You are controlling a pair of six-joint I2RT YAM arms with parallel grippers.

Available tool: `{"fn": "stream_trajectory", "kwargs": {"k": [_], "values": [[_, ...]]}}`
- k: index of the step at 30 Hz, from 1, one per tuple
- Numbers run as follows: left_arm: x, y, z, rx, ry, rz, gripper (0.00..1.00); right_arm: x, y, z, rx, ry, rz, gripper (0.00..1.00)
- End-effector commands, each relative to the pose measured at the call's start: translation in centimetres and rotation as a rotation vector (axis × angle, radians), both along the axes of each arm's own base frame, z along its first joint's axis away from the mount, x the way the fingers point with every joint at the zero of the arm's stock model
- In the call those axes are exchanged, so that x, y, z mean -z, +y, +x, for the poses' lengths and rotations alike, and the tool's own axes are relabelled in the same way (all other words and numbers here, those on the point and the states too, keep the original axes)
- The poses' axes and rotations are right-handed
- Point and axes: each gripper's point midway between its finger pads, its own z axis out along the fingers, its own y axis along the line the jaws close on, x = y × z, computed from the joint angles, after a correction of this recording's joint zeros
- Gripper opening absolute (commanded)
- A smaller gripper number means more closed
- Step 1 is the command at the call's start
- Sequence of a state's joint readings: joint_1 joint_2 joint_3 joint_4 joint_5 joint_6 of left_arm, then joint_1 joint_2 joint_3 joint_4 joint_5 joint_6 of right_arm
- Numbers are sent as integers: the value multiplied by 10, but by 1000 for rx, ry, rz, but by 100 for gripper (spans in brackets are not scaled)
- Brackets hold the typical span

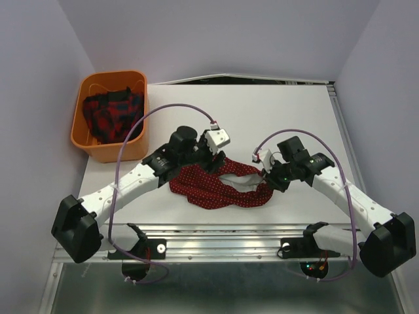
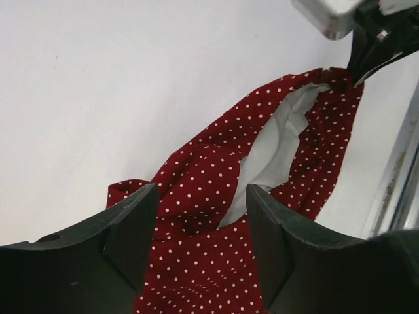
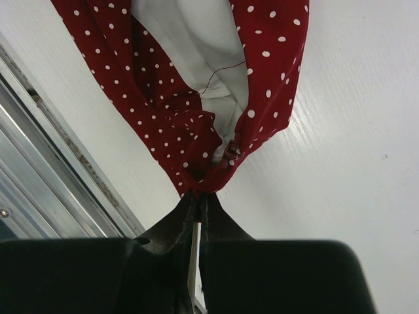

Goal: Fold and stack the skirts
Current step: Flatten the skirt out

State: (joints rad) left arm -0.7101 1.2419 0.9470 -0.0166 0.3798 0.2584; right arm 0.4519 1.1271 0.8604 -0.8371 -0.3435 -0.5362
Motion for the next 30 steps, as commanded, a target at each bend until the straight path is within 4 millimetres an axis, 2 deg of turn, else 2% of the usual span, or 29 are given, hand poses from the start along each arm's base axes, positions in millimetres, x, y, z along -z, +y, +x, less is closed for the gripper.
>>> {"fn": "stream_trajectory", "kwargs": {"k": [1,4,9,14,18,20,25,30], "values": [[15,3,22,-83,-157,111,67,-27,10,20,26,-83,57,1],[24,-6,12,-29,-276,172,67,-26,8,22,36,-88,50,1],[31,-20,9,42,-441,251,67,-26,9,22,38,-85,50,1],[44,-37,-9,162,-510,306,66,-26,9,22,39,-82,51,1],[56,-47,-15,206,-549,345,67,-28,10,22,39,-83,58,1],[68,-53,-12,215,-535,370,67,-28,9,22,40,-87,57,1],[71,-56,-6,212,-551,393,67,-30,8,22,43,-97,54,1],[84,-54,4,191,-563,456,65,-32,7,20,35,-99,53,1]]}}
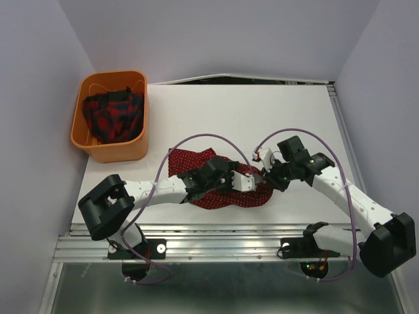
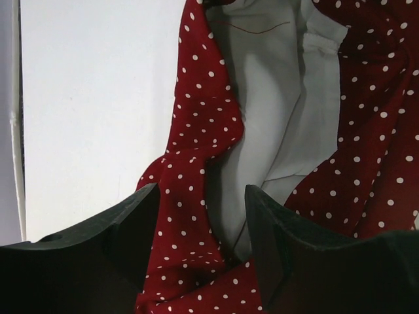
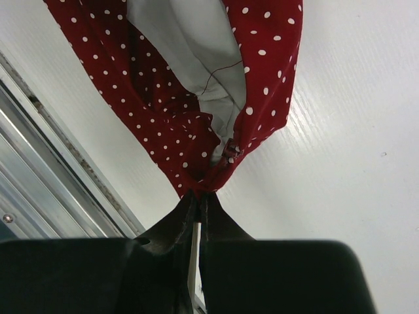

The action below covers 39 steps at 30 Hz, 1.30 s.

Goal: Fold and stack the skirts
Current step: Flatten the skirt out

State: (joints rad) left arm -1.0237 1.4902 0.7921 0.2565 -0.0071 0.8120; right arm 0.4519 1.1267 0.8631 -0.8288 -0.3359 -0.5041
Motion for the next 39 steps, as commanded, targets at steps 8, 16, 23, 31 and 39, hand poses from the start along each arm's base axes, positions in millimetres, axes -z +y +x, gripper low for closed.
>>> {"fn": "stream_trajectory", "kwargs": {"k": [8,16,23,31,39], "values": [[-52,9,50,-185,-180,-88,26,-34,1,12,-27,-130,27,1],[-168,13,20,-132,77,-356,0,-24,-23,22,-22,-237,-86,1],[-228,44,10,-370,563,-721,0,-26,-30,56,-17,-366,-161,2],[-145,80,31,-668,862,-803,0,-36,-26,89,116,-328,-151,36],[-112,95,71,-841,819,-793,0,-38,-20,83,235,-210,-109,59]]}}
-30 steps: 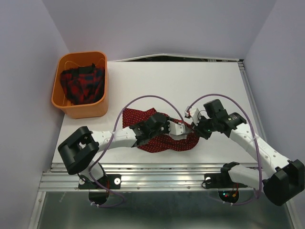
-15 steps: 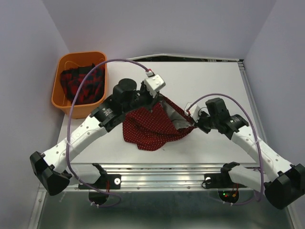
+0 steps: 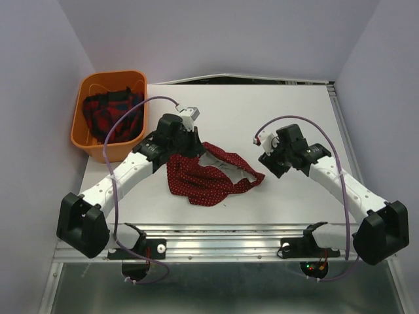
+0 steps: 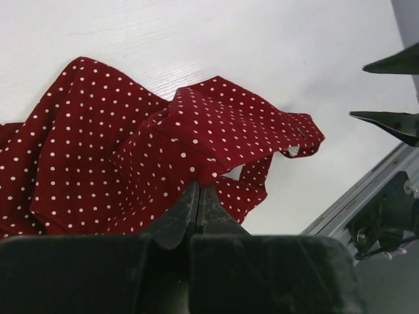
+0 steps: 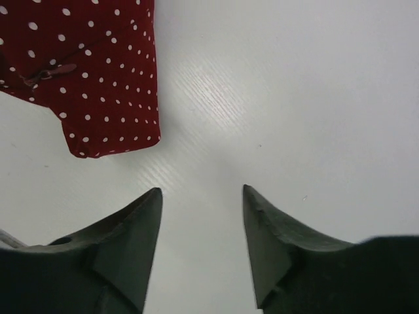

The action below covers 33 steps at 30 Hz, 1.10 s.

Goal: Fold and stack the skirts
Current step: Flatten the skirt out

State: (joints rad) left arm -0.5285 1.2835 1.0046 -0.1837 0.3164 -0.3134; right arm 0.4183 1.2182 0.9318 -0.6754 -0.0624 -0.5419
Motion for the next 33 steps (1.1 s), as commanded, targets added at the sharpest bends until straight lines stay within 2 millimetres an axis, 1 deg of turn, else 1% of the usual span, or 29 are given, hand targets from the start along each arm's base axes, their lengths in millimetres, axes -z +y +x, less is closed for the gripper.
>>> {"fn": "stream_trajectory", "kwargs": {"k": [1,2,3,4,5,6,7,8,9,11,12,13,15,16,18,19,21,22,24,25,26,28,29,31,32,33], "values": [[-18,0,36,-87,-54,-14,0,-36,22,8,67,31,137,52],[-22,5,47,-110,-62,-16,0,-40,30,4,84,71,186,47],[-21,7,54,-122,-56,-16,0,-38,35,-3,84,125,207,42],[-19,11,66,-142,-43,-27,0,-44,48,-8,80,166,274,28],[-18,13,71,-153,-33,-32,0,-44,52,-11,76,185,300,24],[-10,14,79,-168,-12,-31,0,-44,57,-12,72,194,325,20],[-10,16,85,-175,-6,-44,0,-42,60,-14,72,211,345,18],[-11,20,91,-185,5,-68,0,-38,65,-19,85,246,374,18],[-10,19,100,-190,7,-76,0,-37,68,-16,87,242,389,19],[-13,23,112,-202,-2,-90,0,-29,74,-20,95,290,421,22],[-4,23,118,-208,15,-84,0,-29,78,-18,95,296,438,26],[0,24,121,-211,23,-83,0,-27,81,-18,94,313,450,32],[6,26,129,-220,37,-80,0,-21,89,-21,99,365,481,38],[18,30,134,-233,61,-70,0,-22,93,-18,103,363,503,39],[24,32,140,-247,79,-71,0,-15,96,-14,104,360,514,39],[34,35,144,-251,102,-71,0,-14,97,-13,101,358,522,38],[38,36,149,-253,111,-75,0,-13,100,-11,88,333,544,37],[42,36,151,-247,120,-78,0,-5,98,-14,82,339,538,36],[44,35,153,-241,127,-79,0,-1,98,-16,71,329,541,34],[47,34,154,-232,131,-76,0,-2,98,-16,59,311,548,33],[48,33,154,-226,133,-76,0,4,96,-19,63,317,546,33],[53,33,153,-218,138,-71,0,6,96,-16,49,288,546,32],[55,33,153,-214,143,-69,0,13,95,-18,47,296,537,31],[59,32,152,-206,144,-63,0,18,96,-18,29,280,526,29],[60,33,152,-206,143,-56,0,26,92,-20,33,275,507,29],[62,33,152,-204,145,-53,0,26,94,-17,21,252,504,29]]}}
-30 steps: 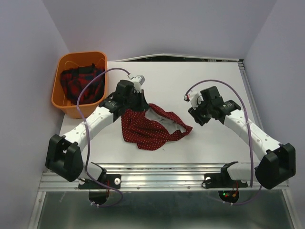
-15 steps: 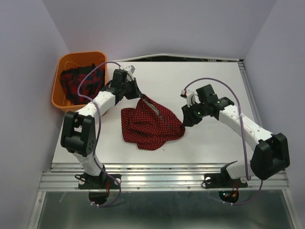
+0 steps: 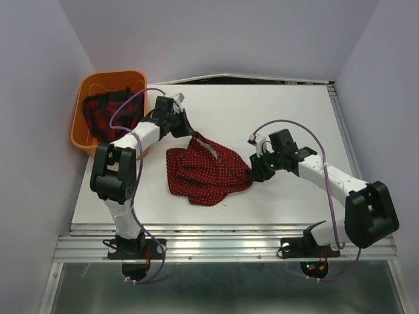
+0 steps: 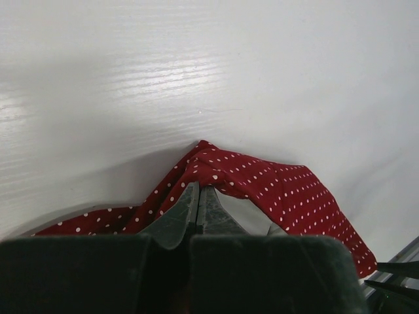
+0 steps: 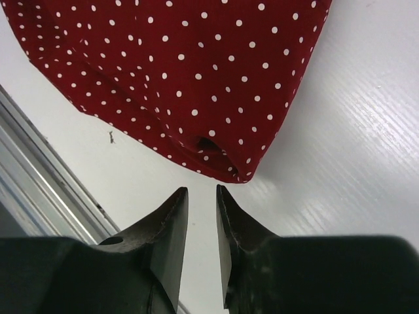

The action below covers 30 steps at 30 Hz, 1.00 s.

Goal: Fold and stack the skirts
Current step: Flatten the skirt out

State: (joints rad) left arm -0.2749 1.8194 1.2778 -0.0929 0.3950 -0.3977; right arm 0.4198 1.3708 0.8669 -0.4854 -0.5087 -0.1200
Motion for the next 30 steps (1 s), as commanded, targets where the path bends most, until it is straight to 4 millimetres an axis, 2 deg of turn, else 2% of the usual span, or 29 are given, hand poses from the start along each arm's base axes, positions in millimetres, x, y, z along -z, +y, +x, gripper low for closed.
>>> {"fn": "stream_trajectory", "kwargs": {"k": [1,8,11,13,19,24,30], "values": [[-24,-7,14,37,-89,-19,0,-3,6,16,-27,-148,20,29],[-21,-4,14,38,-89,2,0,8,10,32,-43,-231,-32,35],[-21,-4,14,38,-90,4,0,15,12,32,-62,-253,-56,36],[-22,-3,14,39,-94,4,0,20,18,30,-89,-263,-67,36],[-23,-3,13,45,-99,9,0,37,14,24,-144,-268,-111,37],[-21,-2,13,46,-98,16,0,42,9,13,-202,-264,-129,43],[-20,-2,13,50,-99,22,0,42,7,0,-267,-274,-112,43]]}}
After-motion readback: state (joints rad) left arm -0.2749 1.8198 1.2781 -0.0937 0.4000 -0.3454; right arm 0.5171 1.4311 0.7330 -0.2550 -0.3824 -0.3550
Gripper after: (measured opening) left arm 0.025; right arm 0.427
